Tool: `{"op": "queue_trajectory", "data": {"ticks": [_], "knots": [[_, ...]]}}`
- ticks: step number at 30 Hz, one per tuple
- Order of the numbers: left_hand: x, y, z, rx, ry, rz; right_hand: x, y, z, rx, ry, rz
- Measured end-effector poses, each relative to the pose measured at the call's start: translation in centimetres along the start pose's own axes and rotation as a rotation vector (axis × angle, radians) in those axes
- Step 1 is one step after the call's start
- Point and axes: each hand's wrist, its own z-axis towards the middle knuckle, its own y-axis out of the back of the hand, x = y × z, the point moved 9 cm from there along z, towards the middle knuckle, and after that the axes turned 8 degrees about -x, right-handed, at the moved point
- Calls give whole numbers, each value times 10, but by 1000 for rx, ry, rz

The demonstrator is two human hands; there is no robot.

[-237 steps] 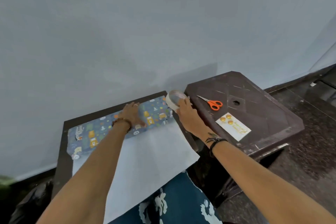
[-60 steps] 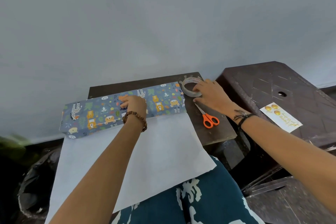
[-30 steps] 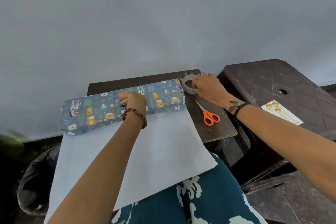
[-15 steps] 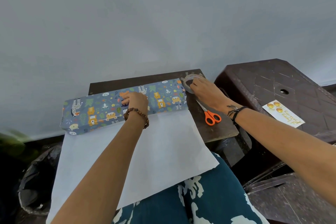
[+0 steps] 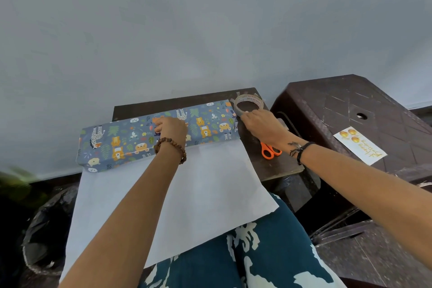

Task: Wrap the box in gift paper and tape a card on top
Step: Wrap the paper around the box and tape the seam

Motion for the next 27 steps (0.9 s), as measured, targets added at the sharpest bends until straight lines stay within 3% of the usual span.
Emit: {"op": "queue_trajectory", "data": {"ticks": [7,12,15,19,27], "knots": [[6,10,-10,-76,-50,-89,-3,8,-8,-47,-35,-20],[39,-7,-30,-148,68,-465,-8,51,-2,-287,-186,234],[49,-28,-39,-197,102,-774,23,65,5,-219,-221,627],[51,-40,-47,-310,158,-935,77,66,13,-165,-145,903],[52,-52,-51,-447,219,-1112,122,38,31,-204,-101,1025]]}}
